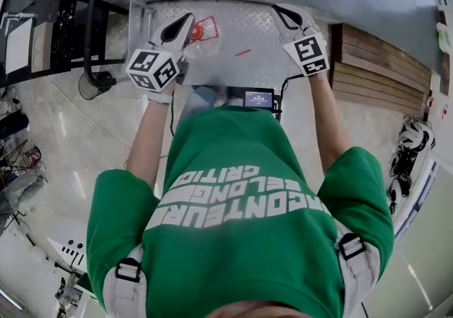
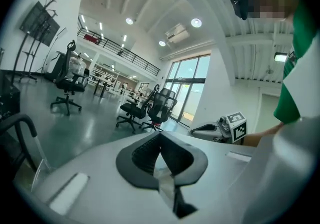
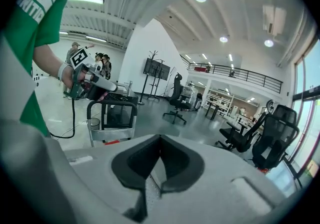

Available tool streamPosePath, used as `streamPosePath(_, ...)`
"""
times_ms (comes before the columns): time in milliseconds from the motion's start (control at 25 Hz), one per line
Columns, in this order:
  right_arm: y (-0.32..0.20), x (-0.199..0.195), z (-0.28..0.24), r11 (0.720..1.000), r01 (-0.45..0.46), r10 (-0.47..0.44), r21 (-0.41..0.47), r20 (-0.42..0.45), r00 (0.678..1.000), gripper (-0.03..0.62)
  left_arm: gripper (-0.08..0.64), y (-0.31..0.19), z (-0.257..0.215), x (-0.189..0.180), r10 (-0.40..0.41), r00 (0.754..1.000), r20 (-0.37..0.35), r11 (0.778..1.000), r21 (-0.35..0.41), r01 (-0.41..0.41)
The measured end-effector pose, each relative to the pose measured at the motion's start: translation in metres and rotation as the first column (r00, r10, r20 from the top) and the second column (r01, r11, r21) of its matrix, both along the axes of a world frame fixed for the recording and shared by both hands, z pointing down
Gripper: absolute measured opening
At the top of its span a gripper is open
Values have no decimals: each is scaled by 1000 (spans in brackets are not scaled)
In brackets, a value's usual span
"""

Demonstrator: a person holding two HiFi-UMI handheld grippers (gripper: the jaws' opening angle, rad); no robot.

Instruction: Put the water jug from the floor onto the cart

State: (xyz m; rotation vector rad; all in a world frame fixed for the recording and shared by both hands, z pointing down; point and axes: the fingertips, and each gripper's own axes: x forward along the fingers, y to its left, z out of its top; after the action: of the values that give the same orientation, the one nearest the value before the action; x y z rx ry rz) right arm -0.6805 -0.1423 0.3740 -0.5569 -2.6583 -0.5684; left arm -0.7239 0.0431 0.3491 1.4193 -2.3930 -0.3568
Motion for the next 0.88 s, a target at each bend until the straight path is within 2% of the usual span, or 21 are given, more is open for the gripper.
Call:
streamPosePath(120,0,16,-18,1000,15,-15,3,31,999,-6,15,-3,-14,16,23,999,39,1000,-6,-22)
streamPosePath(240,3,31,-32,1000,20,-20,-1,55,998,-6,15,-3,-17,35,28,999,45,1000,-5,-28)
streamPosePath(480,11,59,-54,998,30,-24,-64,88,996,-6,15,-10,-20,69,37,997,66,999,-24,-35)
streamPosePath(760,30,73,-36,979,26,-20,-204,28,999,-6,15,-11,-14,77,20,998,59,1000,-23,-19)
streamPosePath(880,37,80,-23,974,34,-36,-226,-5,999,-6,15,-9,-10,77,5,999,45,1000,-22,-4)
